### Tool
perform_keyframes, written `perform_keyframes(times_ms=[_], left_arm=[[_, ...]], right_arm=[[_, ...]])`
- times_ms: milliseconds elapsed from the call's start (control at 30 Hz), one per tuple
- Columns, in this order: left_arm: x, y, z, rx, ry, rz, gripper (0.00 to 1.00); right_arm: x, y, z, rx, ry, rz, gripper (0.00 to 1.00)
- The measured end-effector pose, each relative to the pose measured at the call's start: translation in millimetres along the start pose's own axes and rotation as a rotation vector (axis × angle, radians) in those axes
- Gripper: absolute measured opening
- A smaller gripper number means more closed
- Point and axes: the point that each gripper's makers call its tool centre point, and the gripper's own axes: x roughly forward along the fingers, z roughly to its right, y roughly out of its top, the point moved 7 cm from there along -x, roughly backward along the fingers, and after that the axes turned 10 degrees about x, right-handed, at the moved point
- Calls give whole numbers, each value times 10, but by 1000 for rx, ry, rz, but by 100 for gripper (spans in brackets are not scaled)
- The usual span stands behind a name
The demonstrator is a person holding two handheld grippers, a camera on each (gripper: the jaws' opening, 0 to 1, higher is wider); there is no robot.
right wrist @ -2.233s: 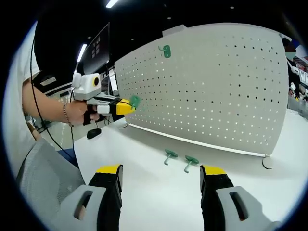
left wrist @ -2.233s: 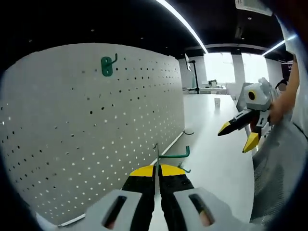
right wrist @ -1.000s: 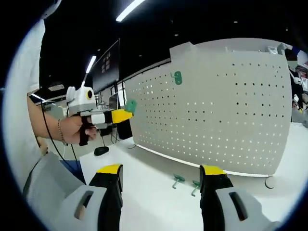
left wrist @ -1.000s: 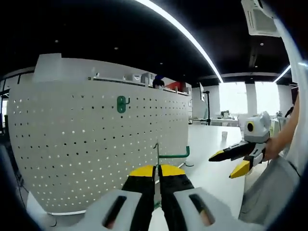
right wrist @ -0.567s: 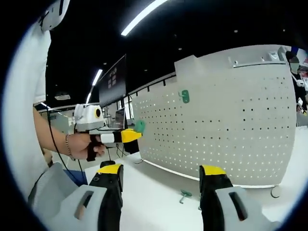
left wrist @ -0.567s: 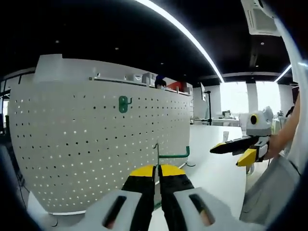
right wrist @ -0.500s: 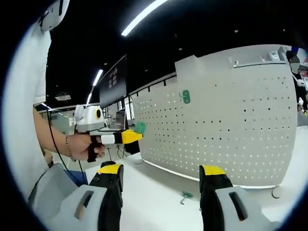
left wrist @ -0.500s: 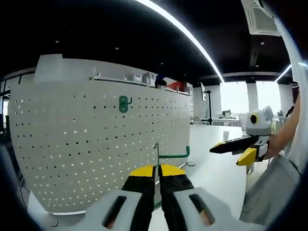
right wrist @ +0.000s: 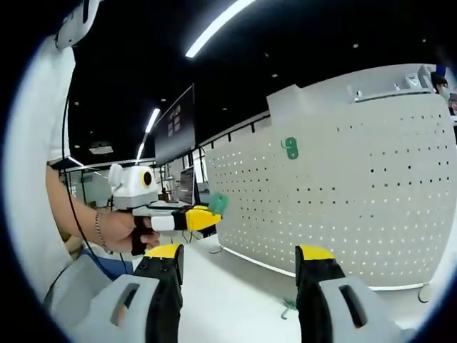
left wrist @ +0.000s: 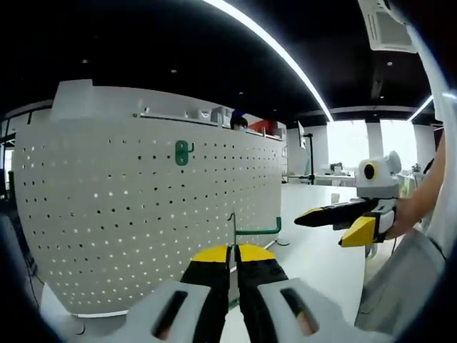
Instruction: Insert the hook assembly into the mounting plate slot until the hook locks in place.
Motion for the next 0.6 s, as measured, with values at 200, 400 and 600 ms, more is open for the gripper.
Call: perform_keyframes(times_ms=[200, 400, 600], left_arm=[[-8, -1, -4, 3, 3, -1, 2], [-16, 3, 13, 2, 5, -1, 2], [-17, 5, 21, 3, 4, -2, 2]], right_arm=[[94, -2, -31, 25, 16, 10, 61], [195, 1, -95, 31, 38, 8, 61], [297, 66, -146, 35, 58, 24, 60]])
